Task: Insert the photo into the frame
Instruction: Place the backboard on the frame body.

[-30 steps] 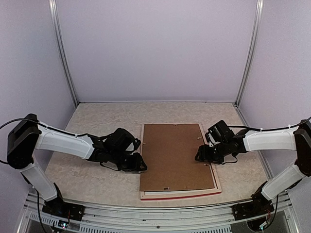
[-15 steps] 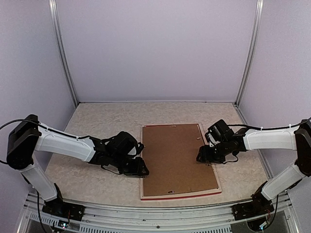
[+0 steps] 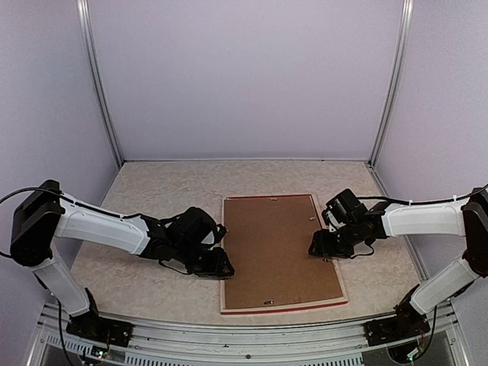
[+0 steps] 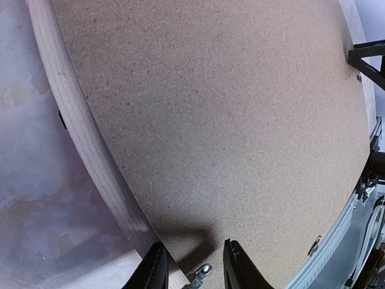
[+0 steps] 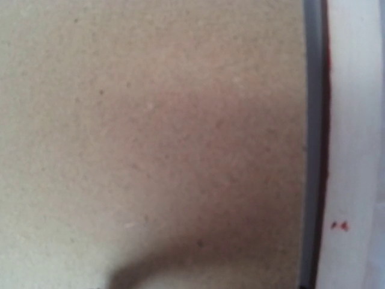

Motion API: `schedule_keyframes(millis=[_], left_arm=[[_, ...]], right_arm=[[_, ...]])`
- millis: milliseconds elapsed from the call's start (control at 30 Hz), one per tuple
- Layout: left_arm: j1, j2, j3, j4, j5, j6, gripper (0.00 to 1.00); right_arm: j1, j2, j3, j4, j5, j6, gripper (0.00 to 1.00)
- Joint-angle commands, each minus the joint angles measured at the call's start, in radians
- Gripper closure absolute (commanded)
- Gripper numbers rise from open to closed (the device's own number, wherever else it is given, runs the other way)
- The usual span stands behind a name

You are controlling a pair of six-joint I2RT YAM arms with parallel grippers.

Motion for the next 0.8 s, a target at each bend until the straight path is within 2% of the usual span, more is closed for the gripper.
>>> schedule_keyframes(millis=[0,767], left_arm=[[-0.021,0.002,0.040,0.054,0.022,0.011,0.69],[-0.020,0.038,0.084,0.034,-0.013,0.032,0.68]], right_arm=[[0.011,-0.016,-0.015,0.034,-0.063,0.019,0.36],[0.017,0.026,0.004,0.031,-0.040,0.020,0.35]])
